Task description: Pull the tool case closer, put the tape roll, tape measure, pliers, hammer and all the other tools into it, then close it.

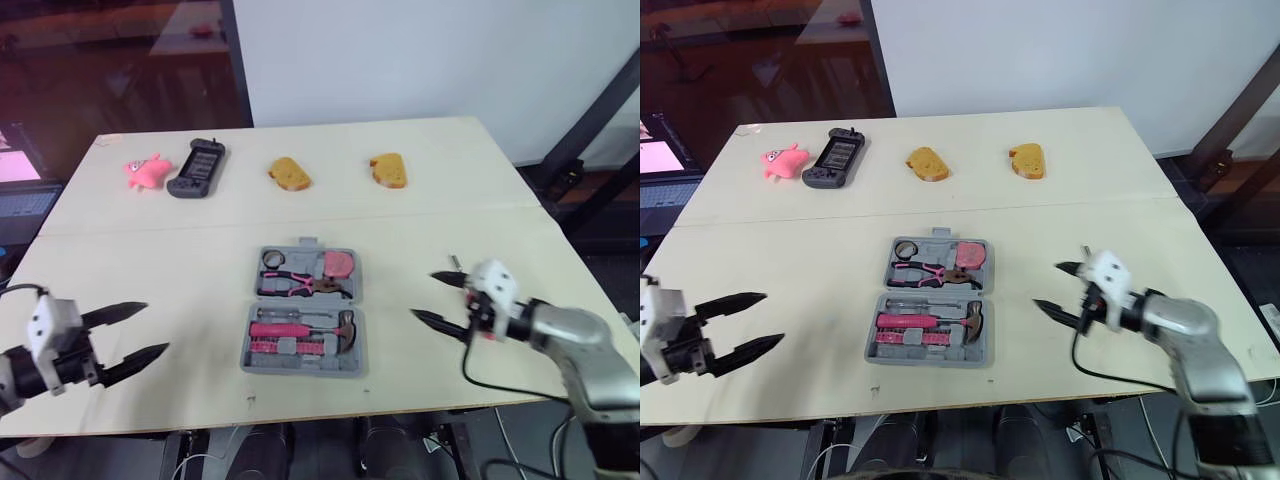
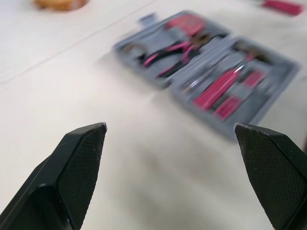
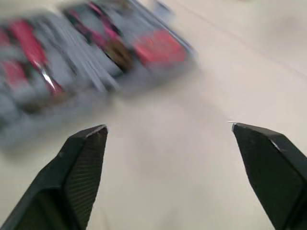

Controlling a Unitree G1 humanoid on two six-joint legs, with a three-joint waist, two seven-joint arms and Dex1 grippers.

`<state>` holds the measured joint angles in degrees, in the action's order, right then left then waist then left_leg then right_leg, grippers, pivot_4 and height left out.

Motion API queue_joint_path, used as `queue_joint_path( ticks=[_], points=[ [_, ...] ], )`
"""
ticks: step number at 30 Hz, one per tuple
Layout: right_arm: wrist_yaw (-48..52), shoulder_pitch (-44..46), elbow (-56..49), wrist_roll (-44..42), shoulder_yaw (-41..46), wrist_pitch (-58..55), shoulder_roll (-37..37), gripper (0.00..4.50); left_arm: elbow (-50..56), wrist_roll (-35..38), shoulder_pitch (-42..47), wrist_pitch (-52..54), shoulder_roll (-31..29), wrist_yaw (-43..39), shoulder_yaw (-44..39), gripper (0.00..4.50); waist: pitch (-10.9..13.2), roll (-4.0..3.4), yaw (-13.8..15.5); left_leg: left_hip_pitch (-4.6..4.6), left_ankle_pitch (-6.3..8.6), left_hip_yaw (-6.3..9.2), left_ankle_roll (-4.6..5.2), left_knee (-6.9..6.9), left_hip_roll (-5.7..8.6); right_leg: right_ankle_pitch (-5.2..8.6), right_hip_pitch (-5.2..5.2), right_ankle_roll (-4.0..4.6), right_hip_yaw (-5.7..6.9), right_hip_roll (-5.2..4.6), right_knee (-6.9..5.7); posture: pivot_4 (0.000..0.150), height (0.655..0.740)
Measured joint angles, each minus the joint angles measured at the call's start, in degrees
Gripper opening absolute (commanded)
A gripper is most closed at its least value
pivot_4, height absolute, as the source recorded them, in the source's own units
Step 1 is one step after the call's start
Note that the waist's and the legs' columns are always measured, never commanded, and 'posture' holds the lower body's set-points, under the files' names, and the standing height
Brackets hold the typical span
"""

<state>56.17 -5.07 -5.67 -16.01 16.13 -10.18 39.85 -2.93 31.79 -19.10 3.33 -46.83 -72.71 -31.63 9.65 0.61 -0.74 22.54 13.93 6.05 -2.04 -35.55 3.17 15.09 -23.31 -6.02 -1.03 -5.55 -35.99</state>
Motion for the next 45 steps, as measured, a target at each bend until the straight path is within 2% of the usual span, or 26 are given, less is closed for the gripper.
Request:
queue_joint_path(
  ticks=[4,9,20,23,28,31,33,35,39,45],
  points=[
    [-1.43,-6.42,5.61,-0.93,8.35,6.07,-0.02,4.49,-9.28,-0.93,-1.09,-4.79,0.06,-0.82,-3.38,4.50,0.07,0.12,0.09,-0.06,0.00,-0.02,-0.01,-0.11,0.00,0.01,0.10,0.00,-0.03,-0.03,0.00,0.150,0.7400],
    [-1.99,-9.23,11.49,-3.06,13.94,8.82,-0.06,4.49,-20.69,-3.04,-0.81,-13.51,-0.28,-1.07,-6.42,4.50,0.11,0.17,0.04,-0.06,0.01,0.00,-0.02,-0.09,-0.03,0.01,0.10,0.02,-0.10,-0.10,0.00,0.150,0.7400],
    [-2.87,-7.26,12.11,-2.98,13.08,10.51,0.76,4.49,-25.36,-3.04,4.33,-14.90,-2.55,-4.34,-6.80,4.50,0.16,0.09,0.24,-0.05,0.01,0.03,-0.01,-0.09,-0.03,0.01,0.09,0.02,-0.05,-0.08,-0.03,0.150,0.7400],
    [-3.73,-7.21,9.69,-3.34,12.96,8.79,0.78,4.49,-22.91,-3.01,5.66,-12.84,-2.64,-4.72,-4.84,4.50,0.17,0.08,0.14,-0.05,0.01,0.03,-0.01,-0.09,-0.04,0.00,0.09,0.01,-0.05,-0.08,-0.03,0.150,0.7400],
    [-7.04,-6.59,1.46,-5.14,11.77,0.85,0.78,4.49,-12.68,-2.06,9.23,-5.55,-3.85,-5.71,0.84,4.50,0.17,0.08,0.15,-0.05,0.00,0.06,-0.01,-0.13,-0.04,-0.01,0.10,0.02,-0.06,-0.07,-0.09,0.150,0.7400],
    [-8.66,-8.64,-3.38,-5.00,11.39,-2.11,0.89,4.49,-6.09,-1.00,14.32,0.04,-4.82,-6.06,5.81,4.50,0.21,0.02,0.51,0.04,0.00,0.27,0.00,-0.13,0.06,0.00,0.15,0.00,0.18,-0.11,-0.07,0.150,0.7400],
    [-9.12,-10.38,-6.58,-4.86,11.03,-3.18,0.94,4.49,-1.84,-0.33,17.86,3.15,-5.02,-6.27,9.57,4.50,0.32,-0.13,-0.35,0.06,-0.26,1.85,0.42,-0.03,1.26,0.46,0.80,-0.55,1.76,-1.24,-0.33,0.150,0.7400],
    [-10.29,-11.89,-9.50,-4.93,11.32,-5.92,1.26,4.49,1.10,0.09,20.44,6.27,-5.52,-6.67,12.72,4.50,0.39,-0.36,-0.95,-0.06,-0.34,3.11,0.54,-0.03,2.24,0.75,0.94,-0.95,2.17,-1.53,-0.59,0.150,0.7400],
    [-13.30,-14.15,-16.26,-5.64,12.43,-13.30,1.57,4.49,6.17,-0.03,28.53,11.38,-6.35,-7.33,19.97,4.50,0.60,-0.62,0.47,0.08,-0.35,2.84,0.45,-0.03,2.07,0.72,0.74,-0.95,1.80,-1.36,-0.64,0.150,0.7400],
    [-15.65,-21.49,-30.01,-7.95,16.78,-21.33,1.29,4.49,10.46,-0.85,42.08,15.85,-6.36,-9.45,29.80,4.50,0.64,-0.61,1.43,0.06,-0.35,2.18,0.45,0.03,1.94,0.69,0.57,-0.95,1.34,-1.31,-0.59,0.150,0.7400]
  ],
)
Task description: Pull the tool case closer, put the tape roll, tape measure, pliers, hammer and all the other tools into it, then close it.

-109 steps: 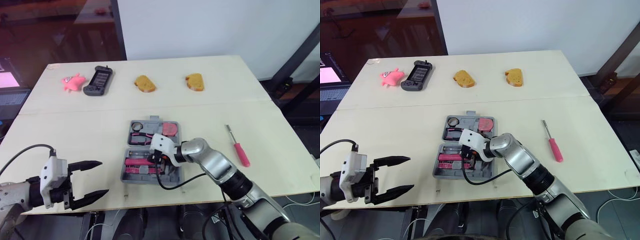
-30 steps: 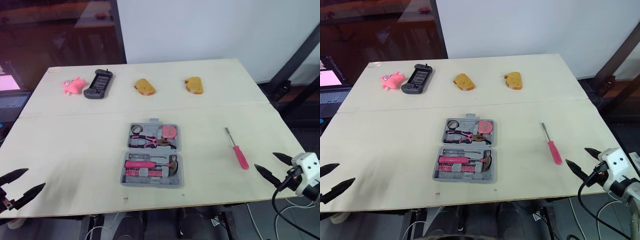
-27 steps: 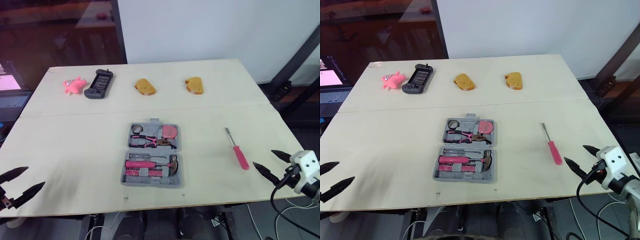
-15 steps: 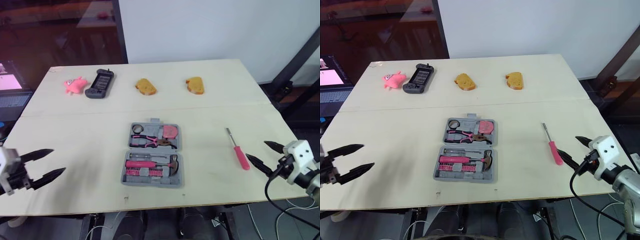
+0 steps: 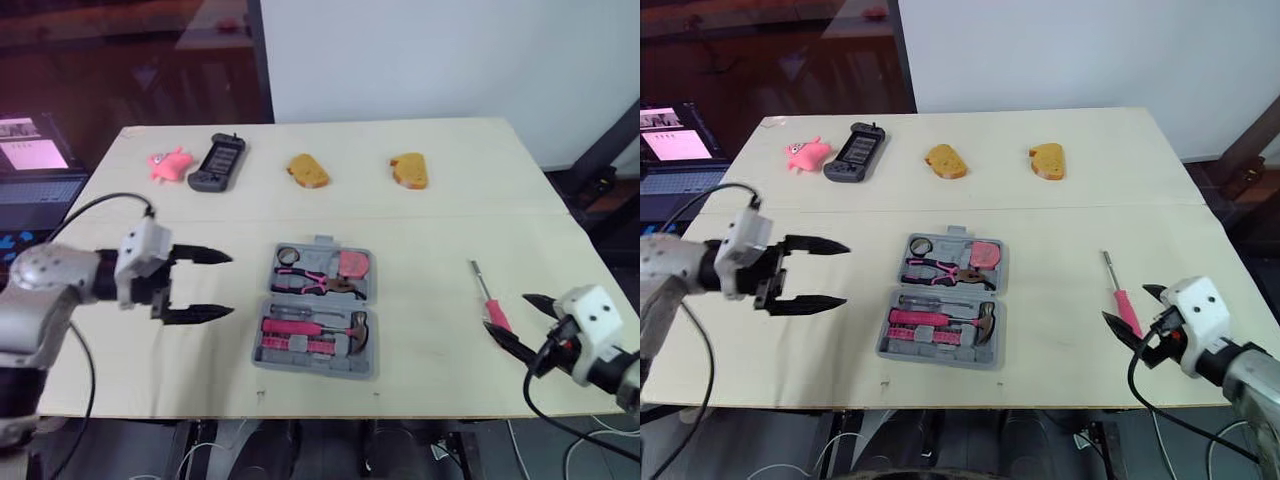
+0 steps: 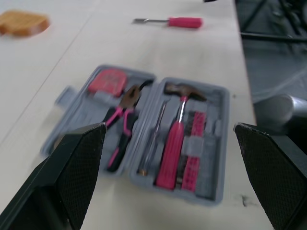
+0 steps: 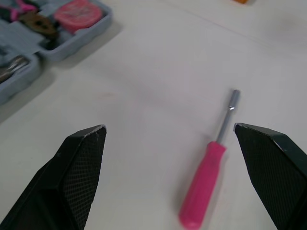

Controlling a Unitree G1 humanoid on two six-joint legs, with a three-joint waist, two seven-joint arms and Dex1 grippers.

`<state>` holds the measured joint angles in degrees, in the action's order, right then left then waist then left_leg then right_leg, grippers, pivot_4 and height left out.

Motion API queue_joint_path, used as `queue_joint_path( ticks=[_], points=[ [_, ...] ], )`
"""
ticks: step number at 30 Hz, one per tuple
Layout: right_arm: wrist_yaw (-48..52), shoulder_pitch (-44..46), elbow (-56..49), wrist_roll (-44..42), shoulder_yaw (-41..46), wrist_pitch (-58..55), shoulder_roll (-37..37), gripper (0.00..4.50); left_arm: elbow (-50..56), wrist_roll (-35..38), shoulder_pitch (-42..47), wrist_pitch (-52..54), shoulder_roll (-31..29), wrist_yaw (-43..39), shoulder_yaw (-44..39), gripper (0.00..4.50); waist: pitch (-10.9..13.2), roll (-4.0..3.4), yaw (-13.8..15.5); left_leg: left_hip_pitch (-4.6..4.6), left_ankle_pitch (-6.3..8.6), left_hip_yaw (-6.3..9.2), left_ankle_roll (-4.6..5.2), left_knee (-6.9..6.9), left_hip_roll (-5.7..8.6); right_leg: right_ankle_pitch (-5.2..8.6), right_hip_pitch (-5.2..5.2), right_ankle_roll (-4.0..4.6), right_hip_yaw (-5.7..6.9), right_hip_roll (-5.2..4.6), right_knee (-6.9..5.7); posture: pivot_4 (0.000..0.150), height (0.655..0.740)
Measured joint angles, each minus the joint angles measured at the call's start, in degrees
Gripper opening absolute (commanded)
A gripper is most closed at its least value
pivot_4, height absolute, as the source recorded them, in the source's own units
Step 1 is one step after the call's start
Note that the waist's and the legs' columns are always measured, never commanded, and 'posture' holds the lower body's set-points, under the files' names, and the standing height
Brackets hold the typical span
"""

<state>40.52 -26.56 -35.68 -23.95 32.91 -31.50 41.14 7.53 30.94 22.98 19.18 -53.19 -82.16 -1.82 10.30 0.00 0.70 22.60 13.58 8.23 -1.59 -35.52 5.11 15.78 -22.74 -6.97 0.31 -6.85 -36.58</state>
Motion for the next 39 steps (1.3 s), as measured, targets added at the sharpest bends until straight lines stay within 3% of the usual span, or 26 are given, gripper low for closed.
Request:
queue_joint_path(
  ticks=[7,11,16,20,31,39],
  points=[
    [-8.22,-3.33,-10.85,0.11,2.48,-10.13,-3.87,4.49,1.64,0.12,6.71,3.81,1.49,-1.61,5.16,4.50,0.06,0.10,-0.11,0.00,0.00,-0.27,0.00,-0.01,-0.01,-0.07,0.00,-0.02,-0.20,-0.01,0.24,0.150,0.7400],
    [-9.20,0.02,-11.99,-6.82,5.71,-20.57,-3.28,4.49,2.47,0.57,6.84,4.76,1.65,-1.70,5.41,4.50,0.07,0.12,-0.15,0.00,0.00,-0.29,0.01,-0.02,-0.04,-0.10,0.00,0.02,-0.22,0.00,0.24,0.150,0.7400],
    [-10.15,6.58,-9.29,-9.45,5.91,-27.57,0.98,4.49,5.24,1.24,5.08,5.82,1.29,-0.98,4.45,4.50,0.10,0.17,-0.03,0.01,0.00,-0.33,0.01,-0.09,-0.06,-0.12,0.03,0.05,-0.19,0.00,0.26,0.150,0.7400],
    [-11.98,13.62,-1.90,-9.09,2.70,-32.35,4.32,4.49,9.75,3.16,-0.82,9.16,-0.13,2.81,0.23,4.50,0.16,0.26,-0.23,0.04,0.00,-0.37,0.02,-0.09,-0.07,-0.13,-0.01,0.05,-0.21,-0.02,0.27,0.150,0.7400],
    [-12.12,38.63,25.11,-3.22,-18.73,-36.71,12.37,4.49,23.02,7.60,-15.91,12.11,-0.19,12.11,-8.58,4.50,0.22,0.27,-0.21,0.11,0.00,-0.42,0.02,-0.19,-0.08,-0.16,-0.02,0.23,-0.21,-0.02,0.34,0.150,0.7400],
    [-9.51,46.40,35.63,1.34,-30.12,-36.12,12.79,4.49,27.80,8.47,-22.28,12.57,-0.19,16.32,-11.85,4.50,0.21,0.21,-0.34,0.72,0.00,-0.43,0.02,-0.46,-0.06,-0.38,-0.53,-0.02,-0.21,0.00,0.35,0.150,0.7400]
  ],
)
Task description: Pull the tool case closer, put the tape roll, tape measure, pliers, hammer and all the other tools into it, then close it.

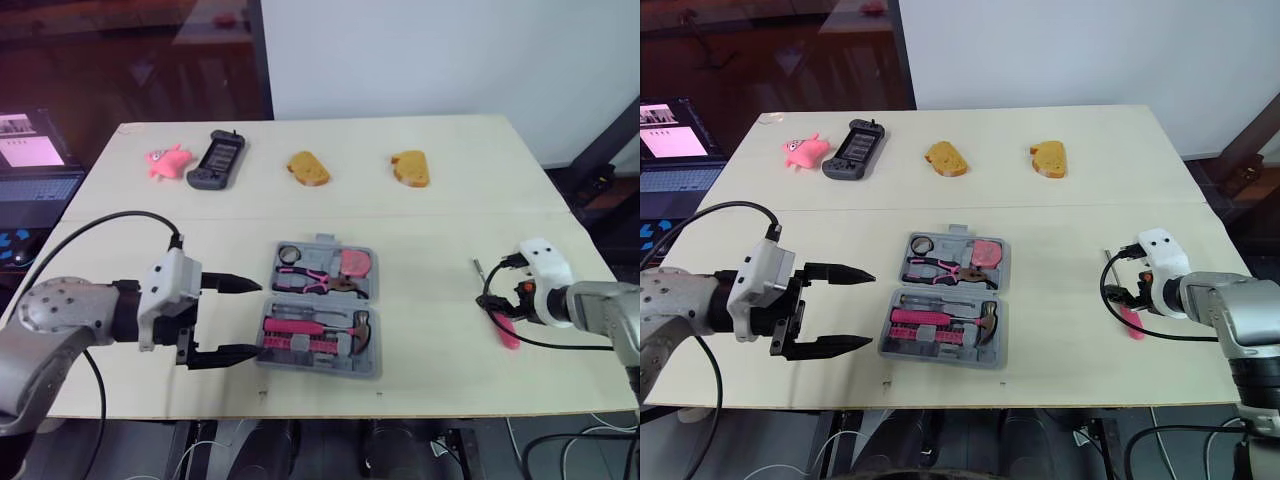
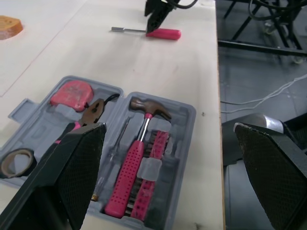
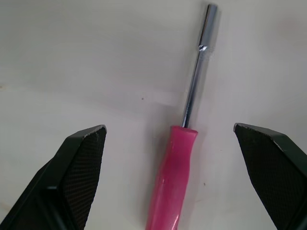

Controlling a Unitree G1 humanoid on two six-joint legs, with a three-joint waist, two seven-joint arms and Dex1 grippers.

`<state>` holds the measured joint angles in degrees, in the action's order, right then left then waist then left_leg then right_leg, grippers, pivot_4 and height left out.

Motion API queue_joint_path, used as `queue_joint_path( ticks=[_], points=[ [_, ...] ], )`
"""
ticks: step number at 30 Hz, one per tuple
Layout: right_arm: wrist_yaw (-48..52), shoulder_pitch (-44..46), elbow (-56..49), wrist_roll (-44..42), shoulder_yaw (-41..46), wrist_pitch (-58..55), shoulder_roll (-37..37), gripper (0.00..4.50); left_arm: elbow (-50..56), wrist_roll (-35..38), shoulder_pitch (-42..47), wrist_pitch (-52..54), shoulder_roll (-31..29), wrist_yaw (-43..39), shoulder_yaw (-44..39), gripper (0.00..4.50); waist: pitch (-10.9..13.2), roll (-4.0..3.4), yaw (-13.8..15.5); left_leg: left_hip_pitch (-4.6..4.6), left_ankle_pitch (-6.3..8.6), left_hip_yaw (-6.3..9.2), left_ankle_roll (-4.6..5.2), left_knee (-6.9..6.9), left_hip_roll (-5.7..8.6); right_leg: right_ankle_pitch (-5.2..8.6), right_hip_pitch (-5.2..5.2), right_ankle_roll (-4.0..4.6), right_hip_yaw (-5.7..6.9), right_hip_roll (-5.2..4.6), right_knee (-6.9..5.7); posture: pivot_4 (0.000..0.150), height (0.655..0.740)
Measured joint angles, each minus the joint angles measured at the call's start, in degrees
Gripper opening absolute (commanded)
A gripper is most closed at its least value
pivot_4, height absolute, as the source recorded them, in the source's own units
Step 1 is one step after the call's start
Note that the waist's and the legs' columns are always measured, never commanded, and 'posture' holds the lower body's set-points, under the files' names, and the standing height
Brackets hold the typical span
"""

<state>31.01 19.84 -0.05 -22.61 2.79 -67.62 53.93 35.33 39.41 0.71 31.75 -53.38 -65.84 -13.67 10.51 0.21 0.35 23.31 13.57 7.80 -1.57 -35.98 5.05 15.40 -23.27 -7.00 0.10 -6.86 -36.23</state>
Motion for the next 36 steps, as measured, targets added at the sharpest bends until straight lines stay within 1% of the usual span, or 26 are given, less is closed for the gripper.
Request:
queue_joint_path(
  ticks=[5,11,12,13,15,17,18,19,20,21,23,26,29,33,36],
  points=[
    [0.98,1.78,4.63,1.84,-2.17,0.02,-0.15,4.49,1.78,-0.01,-3.17,-0.05,0.00,1.81,-1.82,4.50,0.00,0.00,0.00,0.02,0.00,-0.01,0.00,-0.13,-0.01,-0.05,0.02,0.06,0.00,0.02,0.00,0.150,0.7400],
    [1.43,4.19,9.49,2.82,-2.48,1.32,-3.28,4.49,2.67,0.04,-4.61,-0.05,-0.04,2.61,-3.33,4.50,0.00,-0.02,-0.04,0.01,-0.01,-0.03,-0.01,-0.18,-0.01,-0.10,0.04,0.11,-0.01,0.04,-0.01,0.150,0.7400],
    [1.46,4.39,10.57,3.17,-2.57,1.87,-3.89,3.98,2.67,0.03,-4.62,-0.05,-0.04,2.64,-3.40,4.50,0.00,-0.02,-0.05,0.01,-0.01,-0.03,-0.01,-0.17,-0.01,-0.15,0.04,0.03,-0.01,0.04,-0.01,0.150,0.7400],
    [1.41,4.48,11.14,3.41,-2.63,2.07,-4.21,3.68,2.68,0.03,-4.63,-0.05,-0.04,2.68,-3.41,4.50,0.00,-0.03,-0.05,0.01,-0.01,-0.03,-0.01,-0.17,-0.01,-0.15,0.03,0.03,-0.01,0.04,-0.01,0.150,0.7400],
    [1.39,5.19,12.42,3.84,-2.47,2.12,-4.41,2.81,2.68,0.02,-4.66,-0.06,-0.04,2.77,-3.43,4.50,-0.01,-0.02,-0.07,0.01,-0.02,-0.03,-0.01,-0.17,-0.01,-0.15,0.03,0.02,-0.01,0.04,0.00,0.150,0.7400],
    [1.44,5.31,12.92,4.17,-2.35,2.28,-4.48,1.69,2.68,0.01,-4.66,-0.07,-0.05,2.81,-3.43,4.50,-0.01,-0.03,-0.09,0.01,-0.02,-0.03,-0.01,-0.17,-0.01,-0.15,0.03,0.02,-0.01,0.04,-0.01,0.150,0.7400],
    [1.51,5.31,12.97,4.27,-2.35,2.28,-4.49,1.37,2.68,0.01,-4.66,-0.07,-0.05,2.82,-3.43,4.50,-0.01,-0.03,-0.11,0.00,-0.02,-0.03,-0.01,-0.17,-0.01,-0.15,0.03,0.02,-0.01,0.05,-0.01,0.150,0.7400],
    [1.56,5.31,13.06,4.34,-2.30,2.31,-4.49,0.73,2.68,0.00,-4.66,-0.08,-0.05,2.82,-3.43,4.50,-0.01,-0.03,-0.14,0.00,-0.02,-0.03,-0.01,-0.17,-0.01,-0.15,0.03,0.02,-0.01,0.05,-0.01,0.150,0.7400],
    [1.75,5.26,13.01,4.35,-2.24,2.32,-4.53,0.46,2.68,-0.01,-4.65,-0.09,-0.11,2.80,-3.43,4.50,-0.01,-0.03,-0.16,0.00,-0.02,-0.02,-0.01,-0.17,-0.02,-0.15,0.04,0.02,-0.01,0.06,-0.01,0.150,0.7400],
    [1.78,4.95,12.62,4.32,-2.05,2.23,-4.54,0.38,2.68,-0.02,-4.66,-0.12,-0.16,2.76,-3.43,4.50,-0.01,-0.03,-0.14,0.00,-0.02,-0.02,-0.01,-0.17,-0.02,-0.15,0.04,0.02,-0.01,0.06,-0.02,0.150,0.7400],
    [1.83,4.53,11.80,4.25,-1.81,1.68,-4.55,0.38,2.67,-0.03,-4.64,-0.13,-0.26,2.74,-3.42,4.50,-0.01,-0.03,-0.12,0.00,-0.02,-0.03,-0.01,-0.17,-0.02,-0.15,0.04,0.02,-0.01,0.05,-0.02,0.150,0.7400],
    [1.57,2.93,7.50,3.49,-1.24,-1.27,-4.94,0.38,2.64,-0.04,-4.57,-0.14,-0.29,2.70,-3.40,4.50,-0.01,-0.03,-0.10,0.00,-0.02,-0.02,-0.01,-0.16,-0.02,-0.15,0.03,0.02,-0.01,0.06,-0.02,0.150,0.7400],
    [0.57,1.15,0.12,1.75,0.00,-6.85,-6.67,0.38,2.56,-0.09,-4.54,-0.26,-0.29,2.53,-3.37,4.50,-0.02,-0.05,-0.20,0.00,-0.02,-0.02,-0.01,-0.16,-0.02,-0.15,0.01,0.02,-0.03,0.06,-0.03,0.150,0.7400],
    [-4.05,1.09,-10.37,1.04,1.25,-14.92,-13.05,0.38,2.41,-0.74,-4.48,-1.33,-0.29,2.36,-2.81,4.50,-0.02,-0.05,-0.28,0.00,-0.02,0.00,-0.02,-0.19,-0.03,-0.16,0.00,0.02,-0.04,0.07,-0.10,0.150,0.7400],
    [-7.63,1.13,-14.61,1.18,2.09,-19.75,-18.56,0.38,2.26,-1.12,-4.41,-1.44,-0.29,2.39,-2.77,4.50,-0.03,-0.06,-0.09,0.00,-0.03,0.00,-0.03,-0.19,-0.02,-0.16,-0.01,0.03,-0.05,0.06,-0.11,0.150,0.7400]
  ],
)
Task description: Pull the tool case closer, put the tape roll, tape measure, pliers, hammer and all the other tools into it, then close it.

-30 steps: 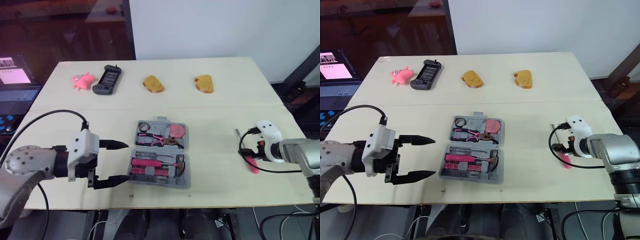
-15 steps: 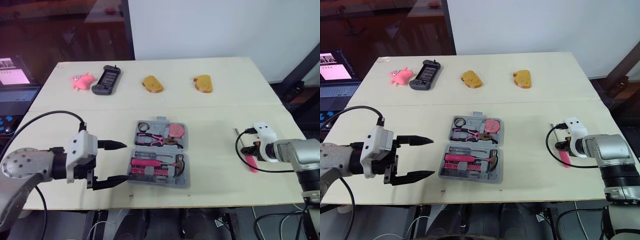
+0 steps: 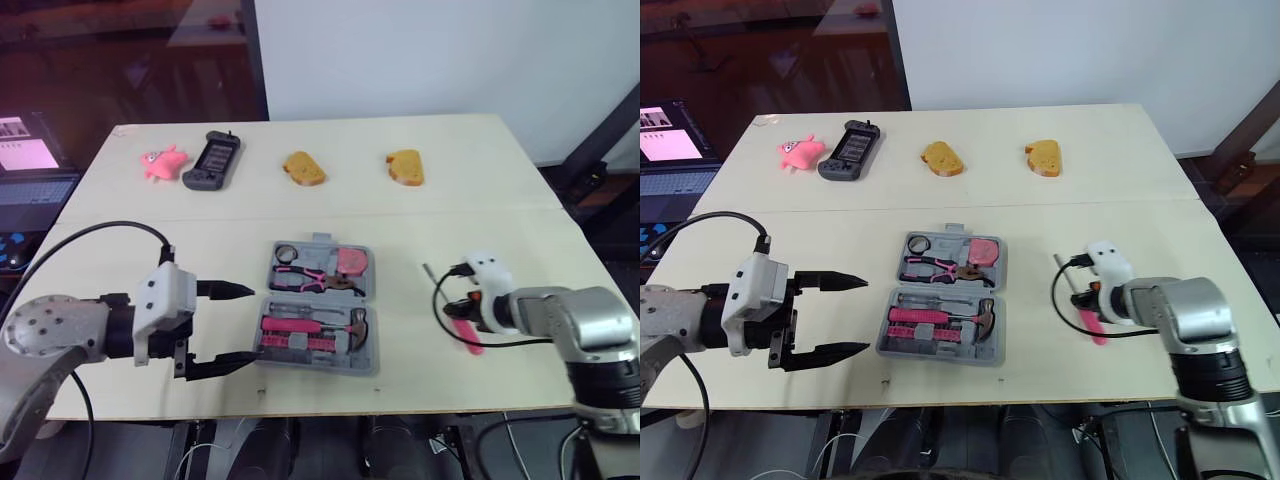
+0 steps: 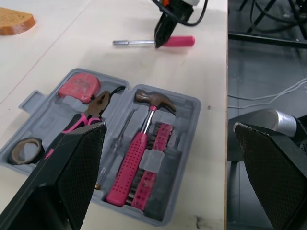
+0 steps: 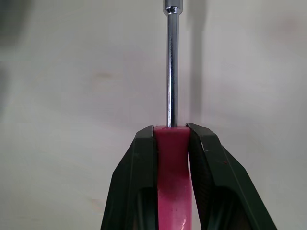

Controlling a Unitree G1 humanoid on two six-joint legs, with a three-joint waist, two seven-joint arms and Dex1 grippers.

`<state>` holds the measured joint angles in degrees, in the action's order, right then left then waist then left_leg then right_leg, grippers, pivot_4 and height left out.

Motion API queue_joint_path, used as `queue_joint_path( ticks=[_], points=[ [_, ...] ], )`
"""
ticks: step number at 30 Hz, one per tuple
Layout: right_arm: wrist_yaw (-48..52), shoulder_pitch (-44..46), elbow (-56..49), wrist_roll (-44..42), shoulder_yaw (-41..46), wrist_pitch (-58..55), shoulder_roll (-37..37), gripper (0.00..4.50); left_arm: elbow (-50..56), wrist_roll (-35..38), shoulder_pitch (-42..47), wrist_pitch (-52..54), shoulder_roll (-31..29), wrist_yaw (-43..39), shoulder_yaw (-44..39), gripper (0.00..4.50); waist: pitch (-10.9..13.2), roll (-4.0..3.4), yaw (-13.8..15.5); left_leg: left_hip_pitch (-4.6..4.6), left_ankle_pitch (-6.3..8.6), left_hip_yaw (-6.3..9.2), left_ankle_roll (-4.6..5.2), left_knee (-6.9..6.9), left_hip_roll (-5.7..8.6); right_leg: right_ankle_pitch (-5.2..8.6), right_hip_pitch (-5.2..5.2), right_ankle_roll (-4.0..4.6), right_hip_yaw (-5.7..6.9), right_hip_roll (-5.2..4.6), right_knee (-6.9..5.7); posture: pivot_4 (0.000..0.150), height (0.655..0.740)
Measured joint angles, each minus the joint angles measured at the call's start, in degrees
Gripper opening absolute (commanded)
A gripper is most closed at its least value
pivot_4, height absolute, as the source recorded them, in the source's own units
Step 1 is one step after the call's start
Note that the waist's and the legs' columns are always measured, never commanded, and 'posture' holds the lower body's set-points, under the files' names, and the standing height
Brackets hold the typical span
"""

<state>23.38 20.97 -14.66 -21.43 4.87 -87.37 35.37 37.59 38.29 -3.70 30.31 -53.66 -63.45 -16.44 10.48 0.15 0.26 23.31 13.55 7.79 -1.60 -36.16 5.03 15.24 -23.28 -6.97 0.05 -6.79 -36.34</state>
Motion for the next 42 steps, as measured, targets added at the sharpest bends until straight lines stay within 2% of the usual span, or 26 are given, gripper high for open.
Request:
queue_joint_path(
  ticks=[4,14,16,17,19,22,23,28,33,36,38,40,42],
  points=[
    [-5.39,0.09,-1.73,1.83,2.08,-3.85,-7.57,0.38,-0.36,-0.06,-0.10,0.10,0.00,-0.07,0.04,4.50,-0.01,0.00,0.16,0.01,0.00,0.01,-0.01,0.00,0.02,0.00,-0.02,0.00,-0.01,0.00,0.00,0.150,0.7400],
    [-13.53,-2.58,-6.65,0.70,6.44,-4.71,-15.32,0.38,-0.39,-0.06,-0.52,0.14,-0.01,-0.13,-0.04,4.50,-0.03,-0.04,-0.45,-0.03,-0.03,0.03,-0.05,0.01,0.00,-0.02,-0.05,0.01,-0.01,0.04,-0.10,0.150,0.7400],
    [-14.65,-2.56,-6.67,0.35,6.84,-4.70,-15.95,1.42,-0.43,-0.05,-0.52,0.14,-0.01,-0.12,-0.04,4.50,-0.03,-0.04,-0.90,-0.03,-0.03,0.03,-0.05,0.01,0.00,-0.02,-0.04,0.01,-0.01,0.04,-0.11,0.150,0.7400],
    [-15.05,-2.55,-6.67,0.23,7.10,-4.71,-16.27,1.75,-0.45,-0.05,-0.52,0.14,-0.01,-0.13,-0.04,4.50,-0.03,-0.04,-0.94,-0.04,-0.04,0.03,-0.06,0.01,0.00,-0.02,-0.04,0.01,-0.01,0.04,-0.11,0.150,0.7400],
    [-15.32,-2.26,-6.67,-0.74,7.39,-4.73,-16.73,2.70,-0.54,-0.06,-0.52,0.14,-0.01,-0.18,-0.03,4.50,-0.04,-0.04,-1.02,-0.06,-0.04,0.03,-0.05,0.01,0.00,-0.02,-0.03,0.01,-0.01,0.04,-0.13,0.150,0.7400],
    [-15.85,-1.45,-6.67,-2.57,8.34,-4.74,-16.30,4.35,-0.74,-0.05,-0.51,0.14,-0.01,-0.34,-0.03,4.50,-0.03,-0.05,-1.04,-0.06,-0.04,0.02,-0.06,0.00,0.00,-0.02,-0.05,0.01,-0.02,0.03,-0.15,0.150,0.7400],
    [-15.84,-1.14,-6.67,-2.93,8.72,-4.74,-15.76,4.43,-0.77,-0.05,-0.52,0.14,-0.02,-0.38,-0.03,4.50,-0.03,-0.06,-1.04,-0.05,-0.04,0.01,-0.05,0.00,0.01,-0.02,-0.05,0.01,-0.04,0.03,-0.15,0.150,0.7400],
    [-14.63,4.36,-6.67,-10.77,11.87,-4.74,-6.33,4.43,-1.60,-0.05,-0.52,0.14,-0.15,-0.78,-0.07,4.50,-0.01,-0.10,-1.02,-0.06,-0.05,0.01,-0.05,0.01,0.00,-0.02,-0.04,0.01,-0.03,0.04,-0.16,0.150,0.7400],
    [-9.56,11.78,-2.74,-18.78,10.21,-4.73,5.26,4.43,-3.69,0.75,-0.15,-0.13,1.23,-0.72,-0.18,4.50,0.03,-0.21,-1.17,-0.05,-0.05,-0.07,-0.04,0.01,-0.01,-0.02,-0.06,0.01,-0.05,0.03,-0.15,0.150,0.7400],
    [-2.14,15.39,-2.72,-22.74,5.62,-4.48,11.77,4.43,-6.00,0.56,-1.41,-2.14,2.61,-1.13,-0.20,4.50,0.00,-0.15,-1.22,-0.04,-0.03,-0.07,-0.02,0.04,-0.08,-0.03,-0.06,-0.01,-0.01,0.06,-0.12,0.150,0.7400],
    [3.93,14.83,-4.27,-22.89,-0.51,-1.12,17.32,4.43,-6.55,0.42,-3.34,-2.99,2.90,-1.40,-0.74,4.50,0.03,-0.20,-1.11,0.02,-0.02,-0.10,0.00,0.05,-0.05,-0.02,-0.10,-0.01,-0.01,0.01,-0.08,0.150,0.7400],
    [13.47,13.27,-7.59,-20.64,-9.14,7.26,26.11,4.43,-7.07,0.97,-5.99,-3.32,4.23,-1.49,-2.66,4.50,0.05,-0.22,-1.00,0.08,0.02,-0.12,0.07,0.01,-0.04,-0.02,-0.10,-0.04,0.02,-0.01,0.02,0.150,0.7400],
    [22.75,12.77,-9.57,-17.61,-14.68,16.56,31.89,4.43,-7.38,1.49,-8.19,-3.63,4.84,-1.85,-4.57,4.50,0.06,-0.19,-1.04,0.09,0.03,-0.16,0.08,0.00,-0.04,-0.02,-0.08,-0.05,0.01,-0.02,0.09,0.150,0.7400]
  ],
)
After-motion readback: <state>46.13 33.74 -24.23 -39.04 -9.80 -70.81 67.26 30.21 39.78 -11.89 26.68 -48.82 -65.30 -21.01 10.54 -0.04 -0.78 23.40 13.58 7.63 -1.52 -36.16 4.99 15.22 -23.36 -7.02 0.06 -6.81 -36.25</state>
